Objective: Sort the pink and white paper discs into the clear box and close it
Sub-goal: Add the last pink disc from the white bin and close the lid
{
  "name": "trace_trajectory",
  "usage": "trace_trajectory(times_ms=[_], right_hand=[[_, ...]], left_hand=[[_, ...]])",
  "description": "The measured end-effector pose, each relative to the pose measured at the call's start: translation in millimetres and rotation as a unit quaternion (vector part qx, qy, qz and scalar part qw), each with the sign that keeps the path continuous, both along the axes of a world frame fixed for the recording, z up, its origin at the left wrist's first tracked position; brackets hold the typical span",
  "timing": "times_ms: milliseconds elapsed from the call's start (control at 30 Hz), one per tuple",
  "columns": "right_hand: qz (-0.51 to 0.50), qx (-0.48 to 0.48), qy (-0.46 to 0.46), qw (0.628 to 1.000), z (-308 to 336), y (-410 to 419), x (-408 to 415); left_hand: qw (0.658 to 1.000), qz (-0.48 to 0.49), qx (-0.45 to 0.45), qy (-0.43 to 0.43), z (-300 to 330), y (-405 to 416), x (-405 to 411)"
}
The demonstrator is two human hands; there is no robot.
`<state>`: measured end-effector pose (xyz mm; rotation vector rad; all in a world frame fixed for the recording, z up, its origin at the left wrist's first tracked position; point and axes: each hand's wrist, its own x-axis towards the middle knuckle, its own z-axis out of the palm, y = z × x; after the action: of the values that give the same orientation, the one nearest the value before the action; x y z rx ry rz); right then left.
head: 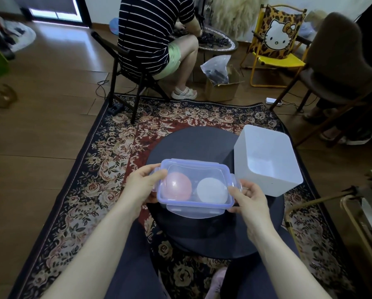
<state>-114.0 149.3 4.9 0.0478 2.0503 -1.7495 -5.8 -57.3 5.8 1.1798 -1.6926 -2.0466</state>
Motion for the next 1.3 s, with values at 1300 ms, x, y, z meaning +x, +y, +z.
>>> trace_trajectory(times_ms=[1300], right_hand=[[0.028,-0.013,0.054,0.998,-17.9,8.4,20.1]], left_hand=[[0.99,0.063,-0.126,0.03,-26.4,52.9,21.2]])
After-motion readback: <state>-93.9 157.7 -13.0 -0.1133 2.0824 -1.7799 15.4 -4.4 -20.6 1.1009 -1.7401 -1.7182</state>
